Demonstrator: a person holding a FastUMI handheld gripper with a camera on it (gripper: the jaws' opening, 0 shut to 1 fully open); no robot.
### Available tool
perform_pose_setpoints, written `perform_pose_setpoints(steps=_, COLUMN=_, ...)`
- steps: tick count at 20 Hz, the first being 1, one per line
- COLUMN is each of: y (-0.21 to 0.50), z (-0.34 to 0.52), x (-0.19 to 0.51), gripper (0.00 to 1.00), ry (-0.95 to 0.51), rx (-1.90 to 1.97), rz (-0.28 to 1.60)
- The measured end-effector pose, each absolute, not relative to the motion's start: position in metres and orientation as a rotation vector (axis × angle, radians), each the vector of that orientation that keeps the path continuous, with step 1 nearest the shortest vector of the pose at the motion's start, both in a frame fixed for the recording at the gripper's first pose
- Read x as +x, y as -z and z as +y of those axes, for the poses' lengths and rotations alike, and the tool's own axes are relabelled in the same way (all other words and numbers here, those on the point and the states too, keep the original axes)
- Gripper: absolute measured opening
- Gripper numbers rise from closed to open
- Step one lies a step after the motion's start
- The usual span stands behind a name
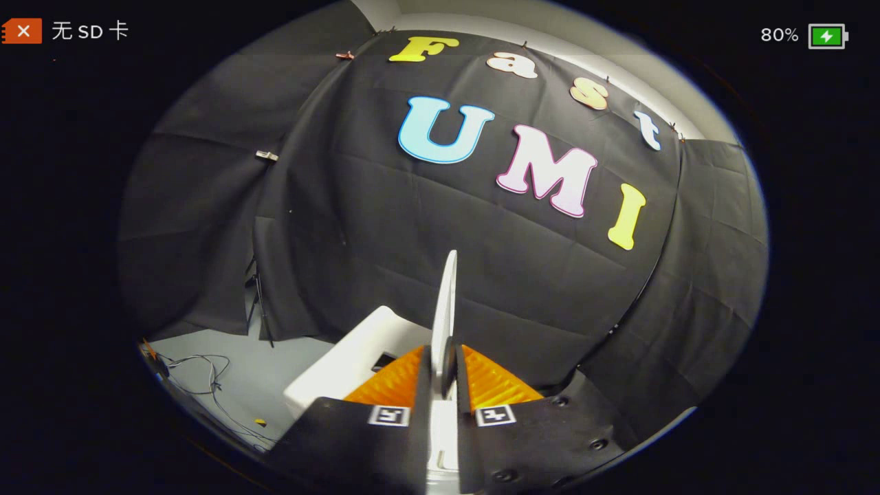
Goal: Open the toilet lid.
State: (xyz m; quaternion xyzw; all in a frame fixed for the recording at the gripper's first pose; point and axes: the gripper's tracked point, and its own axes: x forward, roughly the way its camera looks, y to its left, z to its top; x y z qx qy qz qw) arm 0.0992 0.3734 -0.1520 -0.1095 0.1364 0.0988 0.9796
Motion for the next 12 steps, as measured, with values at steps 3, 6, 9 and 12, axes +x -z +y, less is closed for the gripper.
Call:
perform_pose_setpoints(steps=3, y=0.164, z=0.388, x=0.09, gripper=0.69, ry=-0.261, rx=-0.206, rz=0.318)
perform_pose_setpoints(steps=6, y=0.161, z=0.387, x=0.084, gripper=0.99, ry=-0.262, rx=-0.194, rz=0.318)
perform_pose_setpoints(steps=9, y=0.151, z=0.381, x=0.082, gripper=0.99, ry=-0.264, rx=-0.181, rz=0.293)
perform_pose_setpoints(steps=12, y=0.133, z=0.372, x=0.078, gripper=0.99, ry=-0.273, rx=-0.141, rz=0.28)
